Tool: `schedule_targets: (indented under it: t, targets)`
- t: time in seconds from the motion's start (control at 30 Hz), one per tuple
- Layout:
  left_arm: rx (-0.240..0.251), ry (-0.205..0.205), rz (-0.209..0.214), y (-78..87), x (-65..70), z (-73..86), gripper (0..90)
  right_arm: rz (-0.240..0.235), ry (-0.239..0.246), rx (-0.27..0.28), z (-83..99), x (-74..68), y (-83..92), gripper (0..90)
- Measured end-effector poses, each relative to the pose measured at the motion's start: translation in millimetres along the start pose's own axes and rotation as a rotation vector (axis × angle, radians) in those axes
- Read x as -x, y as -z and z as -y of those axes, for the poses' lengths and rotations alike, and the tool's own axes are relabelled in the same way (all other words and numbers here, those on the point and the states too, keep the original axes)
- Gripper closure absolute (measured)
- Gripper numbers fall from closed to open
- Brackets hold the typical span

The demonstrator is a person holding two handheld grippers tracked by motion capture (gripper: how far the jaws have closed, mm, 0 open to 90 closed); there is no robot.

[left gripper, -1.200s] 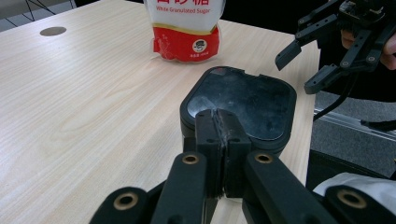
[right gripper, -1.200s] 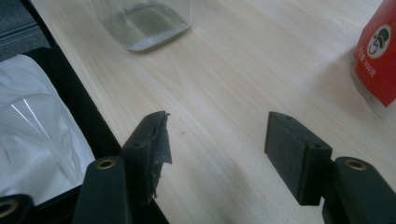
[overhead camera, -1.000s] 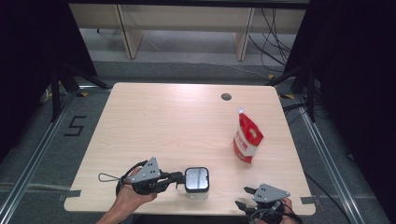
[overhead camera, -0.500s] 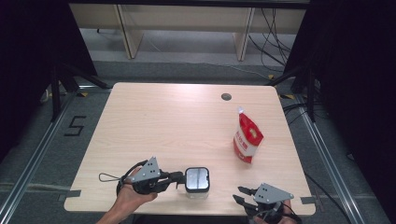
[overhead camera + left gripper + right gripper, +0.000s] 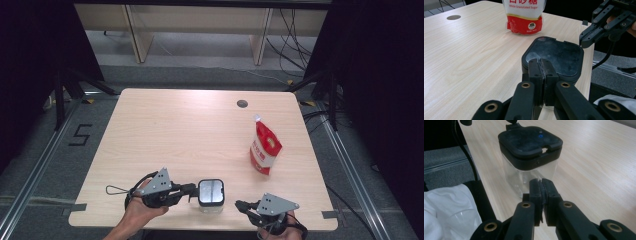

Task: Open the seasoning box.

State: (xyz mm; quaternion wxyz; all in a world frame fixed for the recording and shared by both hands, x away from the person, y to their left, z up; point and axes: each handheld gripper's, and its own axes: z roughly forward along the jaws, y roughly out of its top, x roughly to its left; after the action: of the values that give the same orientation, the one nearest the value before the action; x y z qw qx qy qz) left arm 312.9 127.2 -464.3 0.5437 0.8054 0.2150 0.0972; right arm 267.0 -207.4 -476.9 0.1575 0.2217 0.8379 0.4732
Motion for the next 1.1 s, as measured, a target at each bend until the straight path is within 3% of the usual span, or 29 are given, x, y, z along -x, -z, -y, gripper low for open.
schedule_targets:
  t: [0.23, 0.3, 0.5, 0.53, 0.97, 1.0, 1.07, 1.1]
  targets:
    - [-0.002, -0.004, 0.0, 0.1, -0.7, 0.1, 87.6, -0.012, -0.012, -0.003, -7.6, -1.8, -9.9, 88.4]
    - [0.001, -0.002, 0.001, 0.1, -0.5, 0.3, 87.6, -0.023, 0.013, -0.01, -10.5, -1.5, -14.1, 88.5]
    - [0.001, -0.005, 0.001, 0.1, -0.7, 0.3, 87.6, -0.025, 0.019, -0.007, -16.1, -3.3, -23.0, 88.5]
    - [-0.002, -0.02, 0.003, 0.4, -1.7, -0.2, 87.6, -0.031, 0.012, -0.005, -16.7, -4.0, -24.3, 89.4]
    - [-0.004, -0.022, 0.001, 0.6, -2.8, 0.0, 87.7, -0.028, 0.021, -0.015, -20.0, -3.3, -24.4, 89.4]
    - [-0.003, -0.006, -0.002, 0.5, -2.1, 0.5, 87.7, -0.028, 0.014, -0.012, -20.4, -3.7, -24.4, 89.4]
    - [-0.005, -0.021, 0.0, 0.9, -2.8, 0.4, 87.8, -0.026, 0.007, -0.012, -21.4, -3.8, -22.9, 89.4]
    - [-0.01, -0.007, -0.002, 1.1, -2.3, 0.4, 87.8, -0.032, 0.018, -0.003, -22.3, -3.4, -23.1, 89.4]
